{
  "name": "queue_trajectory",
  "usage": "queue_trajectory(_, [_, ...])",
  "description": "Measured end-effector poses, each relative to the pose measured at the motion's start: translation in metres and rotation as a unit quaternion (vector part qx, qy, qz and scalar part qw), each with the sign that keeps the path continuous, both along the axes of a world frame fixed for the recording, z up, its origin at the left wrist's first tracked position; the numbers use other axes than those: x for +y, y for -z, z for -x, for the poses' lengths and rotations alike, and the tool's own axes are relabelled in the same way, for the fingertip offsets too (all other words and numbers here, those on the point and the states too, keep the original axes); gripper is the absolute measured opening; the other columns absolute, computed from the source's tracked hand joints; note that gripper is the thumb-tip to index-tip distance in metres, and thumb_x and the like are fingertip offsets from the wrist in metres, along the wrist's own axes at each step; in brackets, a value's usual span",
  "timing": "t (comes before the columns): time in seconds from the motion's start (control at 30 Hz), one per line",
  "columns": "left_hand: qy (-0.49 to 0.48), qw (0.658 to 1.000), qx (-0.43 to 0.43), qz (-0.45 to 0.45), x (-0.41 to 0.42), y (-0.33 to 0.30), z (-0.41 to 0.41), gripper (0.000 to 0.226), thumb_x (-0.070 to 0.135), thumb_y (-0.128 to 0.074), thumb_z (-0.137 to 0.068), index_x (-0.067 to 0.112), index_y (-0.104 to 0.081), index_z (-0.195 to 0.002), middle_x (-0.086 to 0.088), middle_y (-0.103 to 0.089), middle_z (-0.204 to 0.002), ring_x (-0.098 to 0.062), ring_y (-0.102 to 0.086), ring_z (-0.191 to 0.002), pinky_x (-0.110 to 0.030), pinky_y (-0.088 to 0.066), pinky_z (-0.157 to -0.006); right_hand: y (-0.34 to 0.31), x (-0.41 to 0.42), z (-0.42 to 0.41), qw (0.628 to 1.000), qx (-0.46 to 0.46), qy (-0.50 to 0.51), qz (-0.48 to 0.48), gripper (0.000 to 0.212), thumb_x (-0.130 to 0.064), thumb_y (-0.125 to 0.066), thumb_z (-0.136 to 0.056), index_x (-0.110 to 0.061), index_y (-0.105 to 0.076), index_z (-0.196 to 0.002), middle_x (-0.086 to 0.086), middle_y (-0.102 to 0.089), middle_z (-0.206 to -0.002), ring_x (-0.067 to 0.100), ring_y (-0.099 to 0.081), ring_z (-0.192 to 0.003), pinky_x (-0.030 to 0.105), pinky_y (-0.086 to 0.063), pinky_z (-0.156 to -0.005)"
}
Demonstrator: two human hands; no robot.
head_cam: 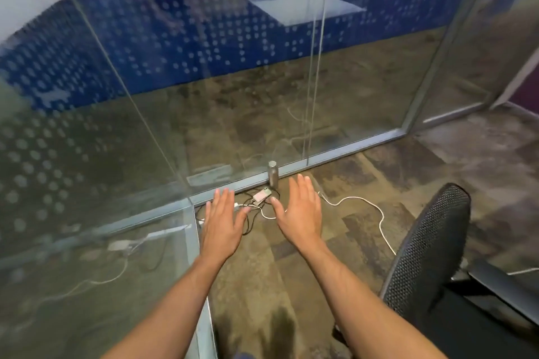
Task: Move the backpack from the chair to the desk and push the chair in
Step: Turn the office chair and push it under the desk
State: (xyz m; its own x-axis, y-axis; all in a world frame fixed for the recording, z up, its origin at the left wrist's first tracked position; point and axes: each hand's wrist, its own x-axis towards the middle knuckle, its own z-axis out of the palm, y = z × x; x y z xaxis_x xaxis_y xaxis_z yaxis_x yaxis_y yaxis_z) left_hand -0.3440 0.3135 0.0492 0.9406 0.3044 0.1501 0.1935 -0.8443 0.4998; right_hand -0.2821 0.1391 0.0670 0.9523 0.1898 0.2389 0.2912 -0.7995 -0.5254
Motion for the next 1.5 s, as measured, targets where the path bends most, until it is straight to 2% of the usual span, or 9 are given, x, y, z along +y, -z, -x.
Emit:
queue_trajectory(0.13, [0.074,0.997,0.012,0.006,-0.019,0.006,-0.050,0.074,0.058,-0.030,-0.095,0.010,-0.026,-0.151,-0.005,-0.022,-0.161,-0.017,-0.007,-0.150,-0.038,-0.003,-0.122,0.004,-0.014,-0.024,0.998,0.018,0.060,0.007,0.069,-0.050,-0.045,-0.091,-0.005,-0.040,-0.142,0.016,-0.033,-0.155,0.030,-0.021,-0.147,0.050,-0.024,-0.116])
queue_trajectory(0.27, [0.149,0.989,0.018,0.006,-0.030,0.011,-0.107,0.077,0.060,-0.027,-0.093,0.010,-0.026,-0.151,-0.006,-0.021,-0.161,-0.017,-0.006,-0.150,-0.039,-0.003,-0.122,0.007,-0.036,-0.052,0.991,0.029,0.133,0.014,0.067,-0.046,-0.053,-0.092,-0.005,-0.039,-0.143,0.016,-0.032,-0.156,0.029,-0.020,-0.147,0.048,-0.023,-0.116])
queue_trajectory(0.53, [0.273,0.962,0.011,0.005,-0.054,0.001,-0.217,0.067,0.049,-0.038,-0.098,0.009,-0.029,-0.151,-0.007,-0.021,-0.161,-0.018,-0.005,-0.150,-0.038,-0.003,-0.121,-0.007,-0.076,-0.089,0.957,0.032,0.289,0.010,0.067,-0.047,-0.048,-0.095,-0.008,-0.032,-0.148,0.010,-0.025,-0.159,0.023,-0.012,-0.149,0.042,-0.015,-0.119])
queue_trajectory(0.67, [0.368,0.930,-0.004,0.018,-0.092,-0.014,-0.247,0.069,0.052,-0.035,-0.098,0.011,-0.025,-0.152,-0.005,-0.018,-0.162,-0.011,0.001,-0.148,-0.036,0.001,-0.121,-0.017,-0.086,-0.090,0.931,0.007,0.365,0.002,0.067,-0.048,-0.045,-0.093,-0.008,-0.034,-0.147,0.011,-0.027,-0.159,0.024,-0.015,-0.149,0.044,-0.018,-0.118])
queue_trajectory(0.8, [0.444,0.896,-0.019,0.024,-0.132,-0.023,-0.264,0.068,0.051,-0.036,-0.098,0.011,-0.025,-0.152,-0.006,-0.019,-0.161,-0.016,-0.002,-0.150,-0.036,0.000,-0.121,-0.023,-0.105,-0.086,0.909,0.017,0.415,0.019,0.066,-0.047,-0.046,-0.095,-0.009,-0.032,-0.148,0.010,-0.025,-0.160,0.024,-0.012,-0.149,0.044,-0.016,-0.119])
queue_trajectory(1.0, [0.503,0.863,-0.005,0.043,-0.186,-0.022,-0.278,0.067,0.048,-0.039,-0.099,0.009,-0.025,-0.151,-0.007,-0.020,-0.161,-0.018,-0.003,-0.150,-0.037,-0.001,-0.121,-0.026,-0.140,-0.085,0.880,0.012,0.472,0.050,0.066,-0.047,-0.047,-0.096,-0.009,-0.033,-0.148,0.011,-0.027,-0.159,0.025,-0.014,-0.149,0.045,-0.019,-0.119])
queue_trajectory(1.27, [0.580,0.814,-0.014,0.037,-0.257,-0.030,-0.291,0.069,0.052,-0.035,-0.097,0.012,-0.024,-0.152,-0.004,-0.018,-0.162,-0.015,-0.001,-0.150,-0.033,0.001,-0.119,-0.036,-0.191,-0.072,0.832,0.013,0.554,0.029,0.066,-0.048,-0.046,-0.096,-0.011,-0.030,-0.149,0.009,-0.023,-0.160,0.022,-0.011,-0.149,0.043,-0.017,-0.120])
queue_trajectory(1.4, [0.622,0.782,-0.012,0.038,-0.290,-0.032,-0.286,0.072,0.057,-0.031,-0.095,0.013,-0.024,-0.152,-0.004,-0.017,-0.162,-0.014,-0.001,-0.150,-0.033,0.001,-0.120,-0.035,-0.209,-0.047,0.793,0.036,0.608,0.014,0.068,-0.051,-0.043,-0.097,-0.012,-0.027,-0.150,0.006,-0.020,-0.161,0.020,-0.007,-0.150,0.041,-0.013,-0.119])
queue_trajectory(1.5, [0.667,0.744,-0.002,0.039,-0.318,-0.029,-0.277,0.072,0.057,-0.031,-0.094,0.013,-0.026,-0.151,-0.005,-0.019,-0.162,-0.015,-0.002,-0.150,-0.037,-0.002,-0.121,-0.034,-0.214,-0.028,0.754,0.049,0.655,-0.011,0.069,-0.051,-0.044,-0.096,-0.014,-0.025,-0.151,0.005,-0.018,-0.162,0.019,-0.006,-0.150,0.042,-0.014,-0.120])
